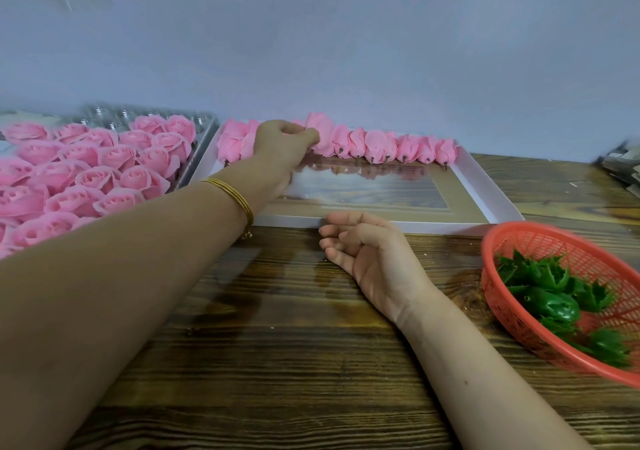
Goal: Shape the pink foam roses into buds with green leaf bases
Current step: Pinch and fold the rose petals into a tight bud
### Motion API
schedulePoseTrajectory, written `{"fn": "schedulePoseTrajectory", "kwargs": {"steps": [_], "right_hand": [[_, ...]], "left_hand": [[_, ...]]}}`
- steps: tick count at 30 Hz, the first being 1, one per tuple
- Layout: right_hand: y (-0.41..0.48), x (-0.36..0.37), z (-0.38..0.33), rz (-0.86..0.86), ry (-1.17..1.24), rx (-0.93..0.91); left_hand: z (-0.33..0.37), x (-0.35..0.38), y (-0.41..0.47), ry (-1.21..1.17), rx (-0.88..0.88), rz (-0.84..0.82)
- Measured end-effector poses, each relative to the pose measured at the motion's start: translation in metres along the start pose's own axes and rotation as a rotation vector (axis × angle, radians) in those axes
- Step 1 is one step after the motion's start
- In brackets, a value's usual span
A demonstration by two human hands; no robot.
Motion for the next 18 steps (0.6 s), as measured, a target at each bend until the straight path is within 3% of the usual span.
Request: {"fn": "schedulePoseTrajectory", "kwargs": {"steps": [5,11,18], "right_hand": [[0.0,0.001,-0.001,0.011,0.012,-0.004],[-0.002,0.001,-0.001,0.054,0.067,-0.05],[-0.002,0.001,-0.003,0.164,0.11,-0.165]], "left_hand": [[0.017,0.01,-0.023,-0.308,-0.13,-0.067],[0.018,0.017,-0.059,-0.488,-0.233,-0.13],[-0.004,-0.007,-0.104,-0.424,-0.167,-0.141]]}}
Point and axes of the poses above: each hand's wrist, its own y-axis towards the middle knuckle, its own x-axis out of the palm, z = x × y, the point moved 1 cm from there along y, towards the middle knuckle, and after that the axes turned 2 degrees about -y, right-handed, at the moved point
